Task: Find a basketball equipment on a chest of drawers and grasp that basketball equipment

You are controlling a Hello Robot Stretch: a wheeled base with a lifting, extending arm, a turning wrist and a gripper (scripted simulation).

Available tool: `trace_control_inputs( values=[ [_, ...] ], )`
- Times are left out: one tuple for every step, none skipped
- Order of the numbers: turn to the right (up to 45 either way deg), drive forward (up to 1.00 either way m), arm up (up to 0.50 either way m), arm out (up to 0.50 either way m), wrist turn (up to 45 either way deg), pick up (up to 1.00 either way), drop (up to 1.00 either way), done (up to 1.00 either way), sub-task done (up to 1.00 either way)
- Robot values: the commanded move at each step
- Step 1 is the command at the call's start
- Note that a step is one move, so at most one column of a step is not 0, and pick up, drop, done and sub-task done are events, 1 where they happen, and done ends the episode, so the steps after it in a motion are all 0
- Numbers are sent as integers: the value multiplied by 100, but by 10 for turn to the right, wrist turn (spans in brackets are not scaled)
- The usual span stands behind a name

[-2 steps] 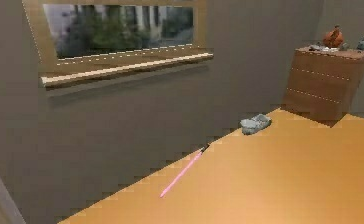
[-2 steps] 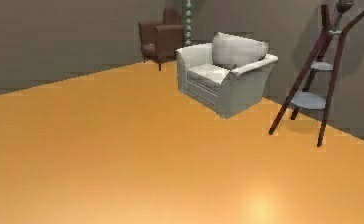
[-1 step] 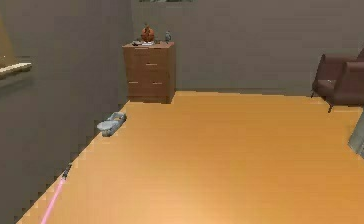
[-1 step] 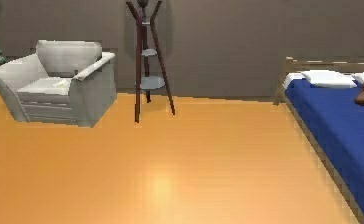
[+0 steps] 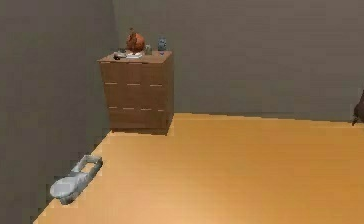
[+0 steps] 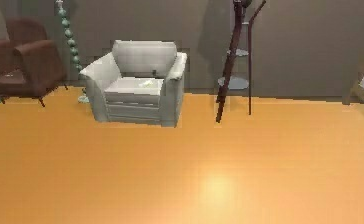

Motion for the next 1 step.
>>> trace_control_inputs(
  values=[
    [0, 100, 0, 0, 0, 0, 0, 0, 0]
  ],
)
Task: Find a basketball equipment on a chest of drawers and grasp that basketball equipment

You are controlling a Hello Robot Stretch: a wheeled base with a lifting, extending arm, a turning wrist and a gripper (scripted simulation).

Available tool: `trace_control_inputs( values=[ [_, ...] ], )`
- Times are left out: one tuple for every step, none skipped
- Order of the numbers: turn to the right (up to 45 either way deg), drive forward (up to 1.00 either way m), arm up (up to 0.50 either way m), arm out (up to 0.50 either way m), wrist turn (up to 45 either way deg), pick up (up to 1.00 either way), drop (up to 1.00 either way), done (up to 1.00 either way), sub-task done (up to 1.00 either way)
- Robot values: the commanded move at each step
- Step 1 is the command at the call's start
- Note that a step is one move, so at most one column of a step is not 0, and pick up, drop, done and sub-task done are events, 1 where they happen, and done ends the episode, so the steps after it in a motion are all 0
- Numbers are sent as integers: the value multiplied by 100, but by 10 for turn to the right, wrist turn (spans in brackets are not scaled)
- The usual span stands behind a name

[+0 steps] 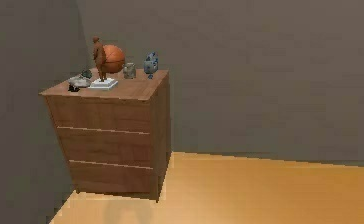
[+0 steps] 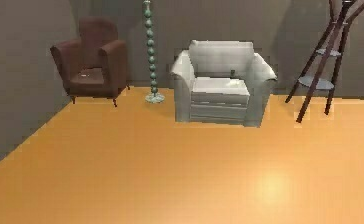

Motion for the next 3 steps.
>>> trace_control_inputs(
  values=[
    [30, 0, 0, 0, 0, 0, 0, 0, 0],
    [0, 40, 0, 0, 0, 0, 0, 0, 0],
    [90, 0, 0, 0, 0, 0, 0, 0, 0]
  ],
)
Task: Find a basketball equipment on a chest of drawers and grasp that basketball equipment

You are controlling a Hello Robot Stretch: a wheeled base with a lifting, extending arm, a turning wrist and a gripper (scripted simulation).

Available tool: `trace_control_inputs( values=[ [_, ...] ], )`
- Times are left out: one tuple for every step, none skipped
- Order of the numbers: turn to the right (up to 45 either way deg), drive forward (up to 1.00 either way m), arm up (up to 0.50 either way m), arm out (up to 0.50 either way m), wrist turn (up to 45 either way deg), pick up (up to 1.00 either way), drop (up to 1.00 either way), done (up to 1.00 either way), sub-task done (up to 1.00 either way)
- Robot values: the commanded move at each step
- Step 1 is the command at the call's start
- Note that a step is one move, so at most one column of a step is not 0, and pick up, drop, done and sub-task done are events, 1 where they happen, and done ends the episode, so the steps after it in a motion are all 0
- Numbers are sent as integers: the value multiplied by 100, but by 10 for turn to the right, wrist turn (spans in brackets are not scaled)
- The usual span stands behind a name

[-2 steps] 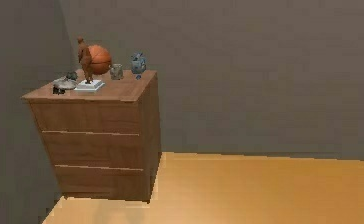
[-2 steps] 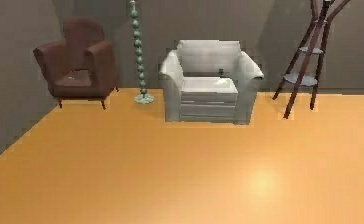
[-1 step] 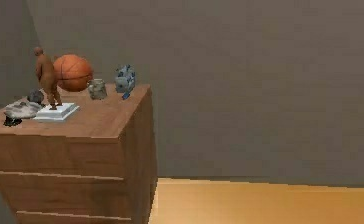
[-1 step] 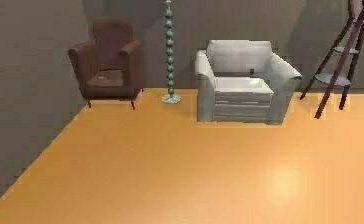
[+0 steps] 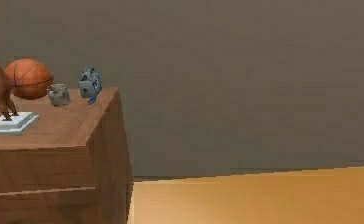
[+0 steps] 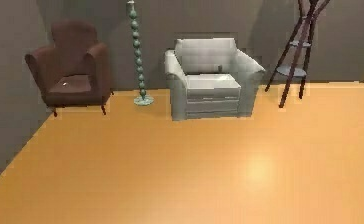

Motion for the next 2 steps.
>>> trace_control_inputs(
  values=[
    [0, 70, 0, 0, 0, 0, 0, 0, 0],
    [-450, 0, 0, 0, 0, 0, 0, 0, 0]
  ],
)
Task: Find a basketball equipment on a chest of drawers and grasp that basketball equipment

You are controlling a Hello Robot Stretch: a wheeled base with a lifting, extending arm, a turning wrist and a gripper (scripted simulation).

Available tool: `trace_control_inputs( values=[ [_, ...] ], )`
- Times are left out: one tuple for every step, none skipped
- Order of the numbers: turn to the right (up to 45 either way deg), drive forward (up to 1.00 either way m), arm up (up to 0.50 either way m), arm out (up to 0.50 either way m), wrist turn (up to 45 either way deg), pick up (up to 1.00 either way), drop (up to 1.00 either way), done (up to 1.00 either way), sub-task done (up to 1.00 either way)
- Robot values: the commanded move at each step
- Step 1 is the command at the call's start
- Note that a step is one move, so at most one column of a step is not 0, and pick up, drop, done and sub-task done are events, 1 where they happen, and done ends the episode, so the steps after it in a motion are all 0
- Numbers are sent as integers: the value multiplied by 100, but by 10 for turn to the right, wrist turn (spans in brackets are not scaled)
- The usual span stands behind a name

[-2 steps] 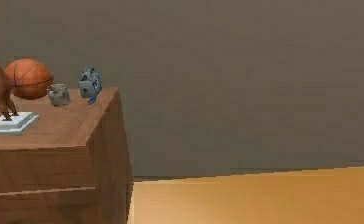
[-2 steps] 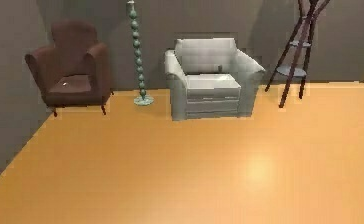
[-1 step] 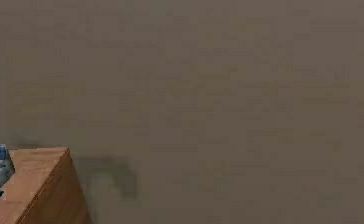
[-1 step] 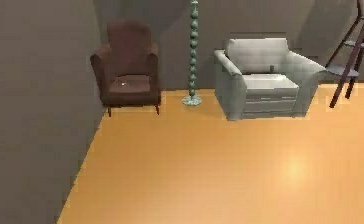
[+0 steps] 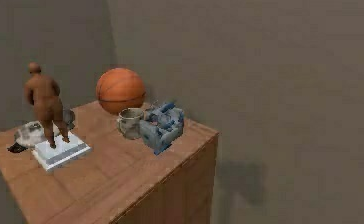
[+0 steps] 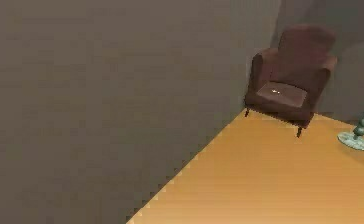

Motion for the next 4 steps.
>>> trace_control_inputs(
  values=[
    [-450, 0, 0, 0, 0, 0, 0, 0, 0],
    [-450, 0, 0, 0, 0, 0, 0, 0, 0],
    [-150, 0, 0, 0, 0, 0, 0, 0, 0],
    [450, 0, 0, 0, 0, 0, 0, 0, 0]
  ],
)
